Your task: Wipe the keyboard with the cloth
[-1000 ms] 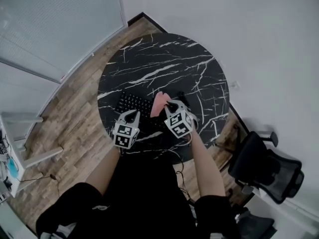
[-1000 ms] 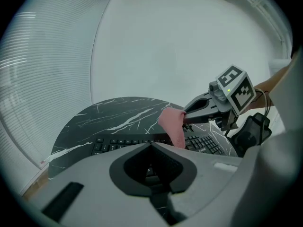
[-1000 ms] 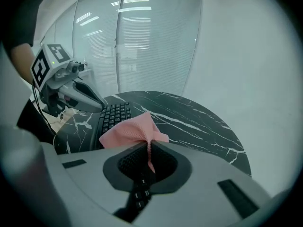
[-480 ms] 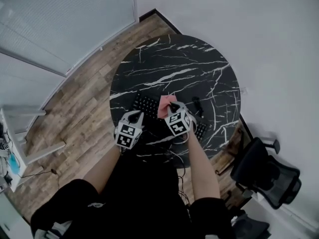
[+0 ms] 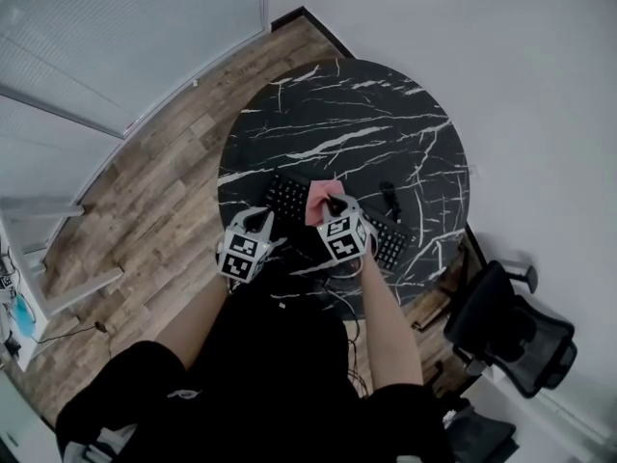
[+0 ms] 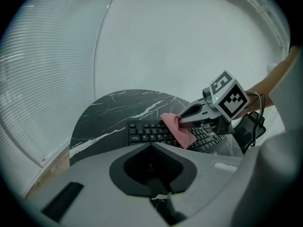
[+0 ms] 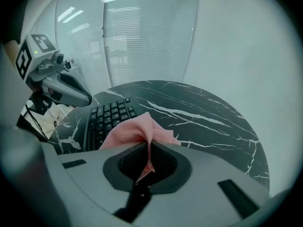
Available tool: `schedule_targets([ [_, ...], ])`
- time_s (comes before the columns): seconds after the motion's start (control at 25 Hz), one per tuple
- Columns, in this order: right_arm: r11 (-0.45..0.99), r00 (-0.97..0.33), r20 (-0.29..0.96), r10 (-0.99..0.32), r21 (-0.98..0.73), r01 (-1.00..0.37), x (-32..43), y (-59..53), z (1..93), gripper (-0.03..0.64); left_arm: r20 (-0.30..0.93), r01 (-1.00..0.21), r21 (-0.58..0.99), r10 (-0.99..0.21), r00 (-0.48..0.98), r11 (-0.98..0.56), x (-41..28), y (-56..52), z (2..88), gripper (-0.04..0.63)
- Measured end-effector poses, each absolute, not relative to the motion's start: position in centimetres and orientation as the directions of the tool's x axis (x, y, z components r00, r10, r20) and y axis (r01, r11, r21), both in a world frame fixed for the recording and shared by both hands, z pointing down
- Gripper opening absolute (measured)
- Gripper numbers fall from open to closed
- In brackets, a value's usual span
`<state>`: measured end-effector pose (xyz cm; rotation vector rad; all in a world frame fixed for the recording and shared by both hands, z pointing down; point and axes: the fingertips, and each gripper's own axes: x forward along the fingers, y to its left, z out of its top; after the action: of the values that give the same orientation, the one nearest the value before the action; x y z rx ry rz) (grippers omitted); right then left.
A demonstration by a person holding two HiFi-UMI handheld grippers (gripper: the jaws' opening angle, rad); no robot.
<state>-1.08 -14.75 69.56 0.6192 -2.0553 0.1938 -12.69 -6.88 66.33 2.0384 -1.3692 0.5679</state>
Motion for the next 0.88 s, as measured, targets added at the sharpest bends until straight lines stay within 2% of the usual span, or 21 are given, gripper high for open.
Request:
schedule_targets([
  [0.44,0.917,-0.501,0.824,-0.265,0.055,-0.394,-4.4,-9.1,69.9,0.000,0.647,-0.941,0.255,-0.684,0.336,-0.221,-14.3,-5.3,67.3,-0.002],
  [0.88,0.912,-0.531,0.813,-0.239,0.000,-0.410,-5.8,-6.0,70.3,0.000,0.661,-0.953,0.243,-0.687,0.301,-0.183,-16.0,-3.7,67.3,-0.002],
])
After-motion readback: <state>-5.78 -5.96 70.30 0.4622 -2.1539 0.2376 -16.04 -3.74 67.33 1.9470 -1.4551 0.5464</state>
